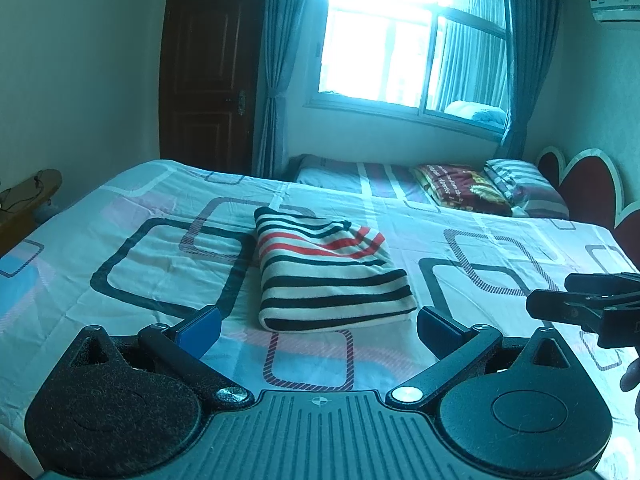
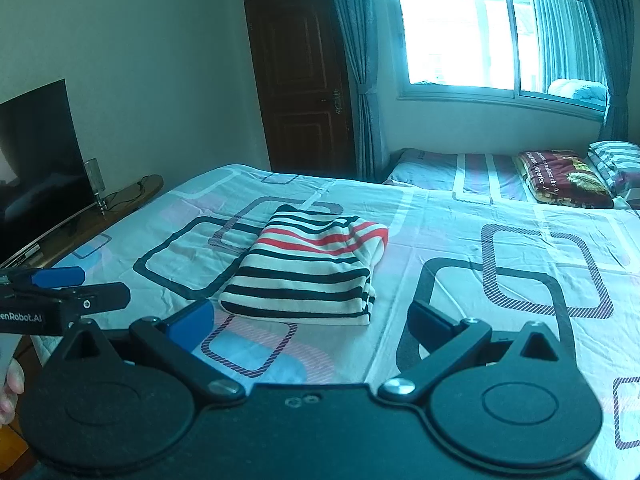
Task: Fold small clothes
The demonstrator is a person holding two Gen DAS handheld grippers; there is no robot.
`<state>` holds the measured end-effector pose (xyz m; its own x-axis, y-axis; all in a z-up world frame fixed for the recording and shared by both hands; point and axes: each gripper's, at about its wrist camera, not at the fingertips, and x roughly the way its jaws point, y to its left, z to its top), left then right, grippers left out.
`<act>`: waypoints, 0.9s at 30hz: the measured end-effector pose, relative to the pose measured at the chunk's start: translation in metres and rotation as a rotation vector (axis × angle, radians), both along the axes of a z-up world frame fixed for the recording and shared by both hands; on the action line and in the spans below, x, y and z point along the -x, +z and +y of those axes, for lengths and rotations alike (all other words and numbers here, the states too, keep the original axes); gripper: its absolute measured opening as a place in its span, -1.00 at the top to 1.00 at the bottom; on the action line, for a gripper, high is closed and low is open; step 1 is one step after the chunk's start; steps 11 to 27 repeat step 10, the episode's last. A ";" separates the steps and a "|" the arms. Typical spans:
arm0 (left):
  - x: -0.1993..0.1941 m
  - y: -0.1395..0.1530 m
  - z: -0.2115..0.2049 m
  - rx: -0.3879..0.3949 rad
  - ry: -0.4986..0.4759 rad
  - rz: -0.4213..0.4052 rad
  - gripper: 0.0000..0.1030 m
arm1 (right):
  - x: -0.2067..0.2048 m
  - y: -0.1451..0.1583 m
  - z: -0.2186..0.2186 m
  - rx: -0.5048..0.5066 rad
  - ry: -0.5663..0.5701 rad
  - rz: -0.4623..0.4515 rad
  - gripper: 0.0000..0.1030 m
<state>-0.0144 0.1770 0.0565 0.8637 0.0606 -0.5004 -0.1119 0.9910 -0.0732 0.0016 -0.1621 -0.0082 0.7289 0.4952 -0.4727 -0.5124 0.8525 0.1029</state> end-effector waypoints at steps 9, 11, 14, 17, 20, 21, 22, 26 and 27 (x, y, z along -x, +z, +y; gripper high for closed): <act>0.004 0.000 -0.004 -0.018 0.005 -0.041 -0.99 | -0.001 -0.001 -0.001 0.000 0.011 0.005 -0.99; 0.004 0.000 -0.005 -0.021 0.006 -0.042 -0.99 | -0.001 -0.002 -0.001 0.002 0.013 0.005 -0.99; 0.004 0.000 -0.005 -0.021 0.006 -0.042 -0.99 | -0.001 -0.002 -0.001 0.002 0.013 0.005 -0.99; 0.004 0.000 -0.005 -0.021 0.006 -0.042 -0.99 | -0.001 -0.002 -0.001 0.002 0.013 0.005 -0.99; 0.004 0.000 -0.005 -0.021 0.006 -0.042 -0.99 | -0.001 -0.002 -0.001 0.002 0.013 0.005 -0.99; 0.004 0.000 -0.005 -0.021 0.006 -0.042 -0.99 | -0.001 -0.002 -0.001 0.002 0.013 0.005 -0.99; 0.004 0.000 -0.005 -0.021 0.006 -0.042 -0.99 | -0.001 -0.002 -0.001 0.002 0.013 0.005 -0.99; 0.004 0.000 -0.005 -0.021 0.006 -0.042 -0.99 | -0.001 -0.002 -0.001 0.002 0.013 0.005 -0.99; 0.004 0.000 -0.005 -0.021 0.006 -0.042 -0.99 | -0.001 -0.002 -0.001 0.002 0.013 0.005 -0.99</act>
